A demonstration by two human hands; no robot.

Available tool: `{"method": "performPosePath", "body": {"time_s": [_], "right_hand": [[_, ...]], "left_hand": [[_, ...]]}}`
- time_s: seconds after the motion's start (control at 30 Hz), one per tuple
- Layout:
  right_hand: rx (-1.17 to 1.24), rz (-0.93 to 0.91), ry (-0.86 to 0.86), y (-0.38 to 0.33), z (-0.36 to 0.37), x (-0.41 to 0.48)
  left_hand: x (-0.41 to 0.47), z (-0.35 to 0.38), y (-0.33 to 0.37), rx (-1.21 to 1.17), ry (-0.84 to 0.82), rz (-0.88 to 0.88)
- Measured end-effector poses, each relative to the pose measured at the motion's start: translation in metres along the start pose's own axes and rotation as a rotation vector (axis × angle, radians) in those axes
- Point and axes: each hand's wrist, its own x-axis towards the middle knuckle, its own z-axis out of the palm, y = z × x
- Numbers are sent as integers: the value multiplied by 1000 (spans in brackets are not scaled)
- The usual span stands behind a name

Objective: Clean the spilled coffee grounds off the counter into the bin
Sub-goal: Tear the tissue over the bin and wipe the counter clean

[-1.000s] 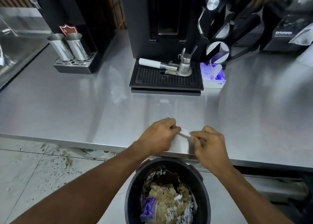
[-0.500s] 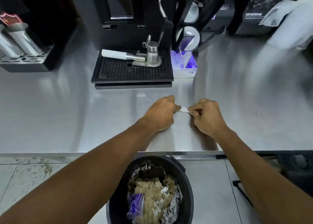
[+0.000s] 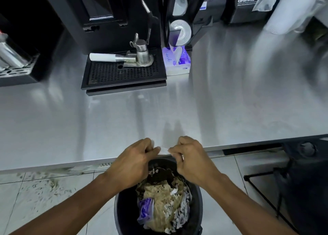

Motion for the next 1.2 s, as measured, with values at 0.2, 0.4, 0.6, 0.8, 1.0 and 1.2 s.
{"method": "performPosePath", "body": {"time_s": [0.2,0.4,0.6,0.8,1.0,1.2], "right_hand": [[100,55,18,3,-20,-2],[18,173,280,41,-79,23],[-83,266,373,77,-90,13],[-50,109,290,70,-64,1],[-35,41,209,39,-31,-15],[35,90,1,-15,-5,-1]], "left_hand": [[15,-16,13,-55,22,25],[114,-3,23,-16,165,39],[163,22,39,-13,124,63],[126,30,28,-36,135,33],[70,21,19,-49,120,39],[6,-13,-4,28,-6,-5]]}}
